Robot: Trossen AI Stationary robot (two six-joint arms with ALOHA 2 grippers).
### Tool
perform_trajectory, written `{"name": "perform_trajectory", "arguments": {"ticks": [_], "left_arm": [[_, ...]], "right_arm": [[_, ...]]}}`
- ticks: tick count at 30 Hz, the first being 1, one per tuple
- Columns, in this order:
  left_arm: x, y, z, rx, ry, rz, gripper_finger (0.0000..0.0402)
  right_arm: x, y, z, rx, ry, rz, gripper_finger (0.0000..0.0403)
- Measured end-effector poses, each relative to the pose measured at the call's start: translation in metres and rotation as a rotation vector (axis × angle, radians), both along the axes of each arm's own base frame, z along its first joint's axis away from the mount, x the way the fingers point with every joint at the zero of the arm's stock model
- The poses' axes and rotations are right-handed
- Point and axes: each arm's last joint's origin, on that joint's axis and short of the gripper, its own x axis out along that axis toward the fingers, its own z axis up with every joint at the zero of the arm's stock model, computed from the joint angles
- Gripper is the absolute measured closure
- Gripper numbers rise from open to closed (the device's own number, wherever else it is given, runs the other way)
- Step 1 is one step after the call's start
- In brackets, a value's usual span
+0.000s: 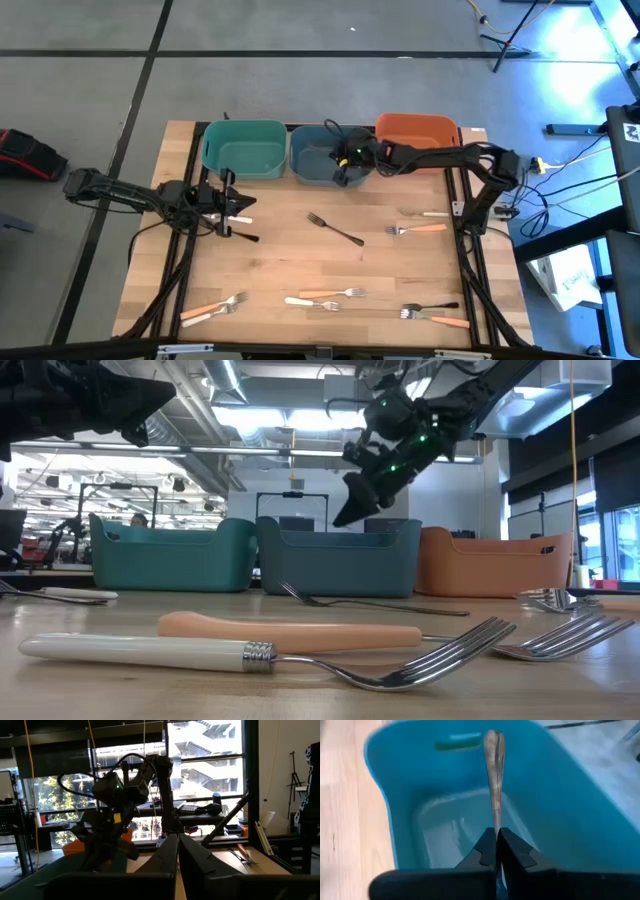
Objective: Sort silverware by color (type)
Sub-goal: Put the top black fork into the blue bin
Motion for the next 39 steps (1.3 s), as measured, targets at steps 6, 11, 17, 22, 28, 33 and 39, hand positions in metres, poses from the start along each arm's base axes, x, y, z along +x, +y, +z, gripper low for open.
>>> {"name": "perform_trajectory", "arguments": {"ticks": [6,11,17,22,28,33,39], "left_arm": [[0.0,0.0,0.0,0.0,0.0,0.0,0.0394],[0.0,0.0,0.0,0.0,0.0,0.0,0.0394],[0.0,0.0,0.0,0.0,0.0,0.0,0.0394],[0.0,0.0,0.0,0.001,0.0,0.0,0.0394],[0.0,0.0,0.0,0.001,0.0,0.0,0.0394],[0.0,0.0,0.0,0.001,0.0,0.0,0.0394],[0.0,0.0,0.0,0.0,0.0,0.0,0.0394]], "right_arm": [[0.004,-0.001,-0.017,0.015,0.044,0.0,0.0397],[0.008,-0.003,-0.034,0.029,0.087,-0.002,0.0397],[0.009,-0.005,-0.048,0.006,0.138,-0.05,0.0397],[0.009,-0.006,-0.055,-0.007,0.169,-0.074,0.0397],[0.009,-0.006,-0.054,-0.009,0.161,-0.074,0.0397],[0.009,-0.006,-0.055,-0.007,0.168,-0.074,0.0397],[0.009,-0.006,-0.055,-0.008,0.168,-0.075,0.0397]]}}
